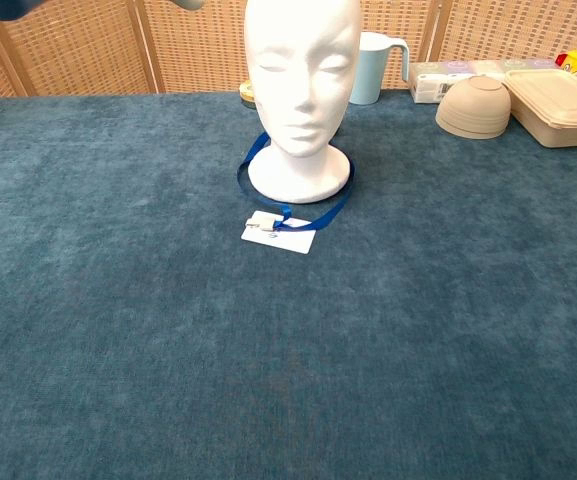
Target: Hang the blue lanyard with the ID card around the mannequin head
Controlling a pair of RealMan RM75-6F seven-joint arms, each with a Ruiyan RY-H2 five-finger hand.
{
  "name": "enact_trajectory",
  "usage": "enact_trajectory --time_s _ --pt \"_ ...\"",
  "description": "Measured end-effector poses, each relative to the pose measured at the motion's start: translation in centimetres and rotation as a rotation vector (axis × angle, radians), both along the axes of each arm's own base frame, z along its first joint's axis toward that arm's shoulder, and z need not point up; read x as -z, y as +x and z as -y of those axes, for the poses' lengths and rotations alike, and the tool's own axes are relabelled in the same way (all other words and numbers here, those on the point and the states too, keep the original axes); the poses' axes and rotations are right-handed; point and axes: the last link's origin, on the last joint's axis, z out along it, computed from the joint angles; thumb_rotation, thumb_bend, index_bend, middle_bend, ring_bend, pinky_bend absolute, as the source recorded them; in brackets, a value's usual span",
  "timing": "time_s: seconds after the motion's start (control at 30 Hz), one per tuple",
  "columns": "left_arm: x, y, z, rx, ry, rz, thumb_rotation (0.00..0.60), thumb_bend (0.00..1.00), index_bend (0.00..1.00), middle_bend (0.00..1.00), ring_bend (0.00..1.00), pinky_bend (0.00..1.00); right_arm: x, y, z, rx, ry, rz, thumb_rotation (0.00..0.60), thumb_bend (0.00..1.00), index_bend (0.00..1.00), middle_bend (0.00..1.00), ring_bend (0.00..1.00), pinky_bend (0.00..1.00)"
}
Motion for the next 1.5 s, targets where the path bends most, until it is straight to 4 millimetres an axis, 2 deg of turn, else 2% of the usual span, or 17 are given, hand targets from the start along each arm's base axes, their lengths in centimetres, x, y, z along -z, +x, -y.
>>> enact_trajectory --time_s 0.33,0.53,0.7,1.0,1.17,1.5 --pt "-1.9 -1.3 2.5 0.021 0.007 0.079 0.291 0.2 0.56 0.69 0.67 0.73 -1.5 -0.9 -1.5 -0.038 -0.065 0.158 0.225 0.48 0.44 0.69 0.77 0.76" --pt "-3.2 -3.2 4.5 0.031 -0.001 0.113 0.242 0.19 0.54 0.63 0.58 0.65 -2.2 -2.1 -3.6 -0.08 -0.095 0.245 0.225 0.48 0.44 0.66 0.74 0.75" --pt "-3.9 -5.6 6.4 0.021 -0.02 0.126 0.216 0.18 0.51 0.59 0.52 0.59 -2.6 -3.3 -5.8 -0.107 -0.103 0.287 0.225 0.48 0.44 0.66 0.73 0.74" --pt "-5.5 -9.7 8.6 0.005 -0.019 0.119 0.203 0.17 0.5 0.56 0.5 0.58 -3.5 -5.8 -9.6 -0.163 -0.086 0.281 0.226 0.48 0.45 0.66 0.73 0.74" --pt "-6.4 -11.5 9.5 -0.014 -0.017 0.122 0.194 0.17 0.5 0.55 0.49 0.58 -4.1 -7.3 -10.9 -0.171 -0.08 0.275 0.223 0.48 0.45 0.65 0.72 0.73" --pt "-8.2 -16.6 12.7 -0.065 -0.012 0.123 0.171 0.17 0.5 0.55 0.48 0.54 -5.3 -12.6 -14.1 -0.128 -0.074 0.236 0.226 0.48 0.45 0.64 0.7 0.69"
